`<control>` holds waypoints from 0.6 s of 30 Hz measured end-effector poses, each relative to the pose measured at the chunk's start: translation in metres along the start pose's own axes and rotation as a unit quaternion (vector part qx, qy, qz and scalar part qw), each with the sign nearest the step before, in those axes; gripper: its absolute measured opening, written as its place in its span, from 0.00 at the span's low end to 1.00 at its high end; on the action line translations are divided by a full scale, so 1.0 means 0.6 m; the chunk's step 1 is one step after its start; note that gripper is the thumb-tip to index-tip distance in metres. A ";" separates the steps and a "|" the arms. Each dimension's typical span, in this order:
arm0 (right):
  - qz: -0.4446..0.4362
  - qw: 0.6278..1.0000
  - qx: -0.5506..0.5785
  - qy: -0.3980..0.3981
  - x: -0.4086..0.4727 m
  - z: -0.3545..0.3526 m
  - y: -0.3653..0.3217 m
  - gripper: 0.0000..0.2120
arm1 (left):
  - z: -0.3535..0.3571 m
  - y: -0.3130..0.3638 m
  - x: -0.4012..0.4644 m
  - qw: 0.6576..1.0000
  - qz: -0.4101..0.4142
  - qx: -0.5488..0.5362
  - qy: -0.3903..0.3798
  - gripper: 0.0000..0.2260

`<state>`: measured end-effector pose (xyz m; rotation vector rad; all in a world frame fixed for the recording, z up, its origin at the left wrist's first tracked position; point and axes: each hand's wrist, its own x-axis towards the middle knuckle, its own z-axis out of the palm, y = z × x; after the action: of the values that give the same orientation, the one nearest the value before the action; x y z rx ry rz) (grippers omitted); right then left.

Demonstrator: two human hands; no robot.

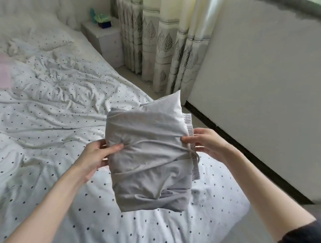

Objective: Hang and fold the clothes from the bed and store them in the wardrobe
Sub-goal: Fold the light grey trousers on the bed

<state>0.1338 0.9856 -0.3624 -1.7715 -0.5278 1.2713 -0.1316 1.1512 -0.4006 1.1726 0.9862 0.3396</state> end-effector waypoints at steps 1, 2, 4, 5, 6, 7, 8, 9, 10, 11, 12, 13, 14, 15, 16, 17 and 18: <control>-0.010 1.000 0.009 0.023 -0.041 -0.010 -0.002 0.09 | 0.013 0.019 -0.012 0.999 0.007 0.016 -0.027 0.14; -0.023 0.998 0.020 0.052 -0.089 -0.020 -0.003 0.09 | 0.029 0.038 -0.027 0.998 0.013 0.039 -0.056 0.14; -0.034 0.994 0.038 0.092 -0.164 -0.038 0.003 0.07 | 0.060 0.067 -0.050 0.991 0.029 0.081 -0.102 0.15; -0.036 0.991 0.047 0.119 -0.210 -0.049 0.008 0.06 | 0.082 0.081 -0.066 0.986 0.038 0.103 -0.129 0.14; -0.042 0.987 0.061 0.142 -0.253 -0.060 0.014 0.07 | 0.105 0.092 -0.083 0.979 0.048 0.117 -0.158 0.13; -0.046 0.982 0.070 0.168 -0.301 -0.075 0.022 0.08 | 0.133 0.104 -0.102 0.973 0.058 0.131 -0.182 0.12; -0.044 0.980 0.073 0.180 -0.327 -0.083 0.029 0.10 | 0.149 0.109 -0.113 0.968 0.063 0.138 -0.198 0.12; -0.044 0.975 0.079 0.205 -0.376 -0.098 0.040 0.10 | 0.181 0.117 -0.135 0.960 0.073 0.150 -0.225 0.12; -0.048 0.970 0.085 0.224 -0.420 -0.113 0.053 0.11 | 0.214 0.122 -0.154 0.952 0.077 0.160 -0.251 0.12; -0.050 0.966 0.088 0.238 -0.449 -0.122 0.061 0.11 | 0.236 0.123 -0.169 0.947 0.079 0.163 -0.265 0.12; -0.051 0.958 0.098 0.263 -0.498 -0.137 0.075 0.13 | 0.274 0.125 -0.192 0.939 0.088 0.167 -0.288 0.12; -0.049 0.951 0.106 0.288 -0.543 -0.153 0.094 0.14 | 0.311 0.128 -0.219 0.931 0.096 0.167 -0.309 0.11; -0.049 0.945 0.120 0.300 -0.569 -0.162 0.107 0.14 | 0.332 0.126 -0.237 0.925 0.102 0.169 -0.325 0.11; -0.051 0.929 0.137 0.341 -0.644 -0.180 0.140 0.14 | 0.393 0.120 -0.276 0.907 0.110 0.180 -0.365 0.11; -0.053 0.923 0.147 0.352 -0.678 -0.187 0.158 0.14 | 0.420 0.114 -0.298 0.899 0.112 0.185 -0.381 0.12; -0.050 0.915 0.159 0.367 -0.716 -0.194 0.177 0.13 | 0.449 0.107 -0.320 0.890 0.117 0.188 -0.399 0.14; -0.046 0.906 0.168 0.387 -0.758 -0.200 0.199 0.13 | 0.482 0.099 -0.346 0.878 0.115 0.191 -0.423 0.15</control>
<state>0.0493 0.5350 -0.2029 -1.7461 0.0680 0.4673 -0.0041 0.8554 -0.2373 1.5981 0.1335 -0.2066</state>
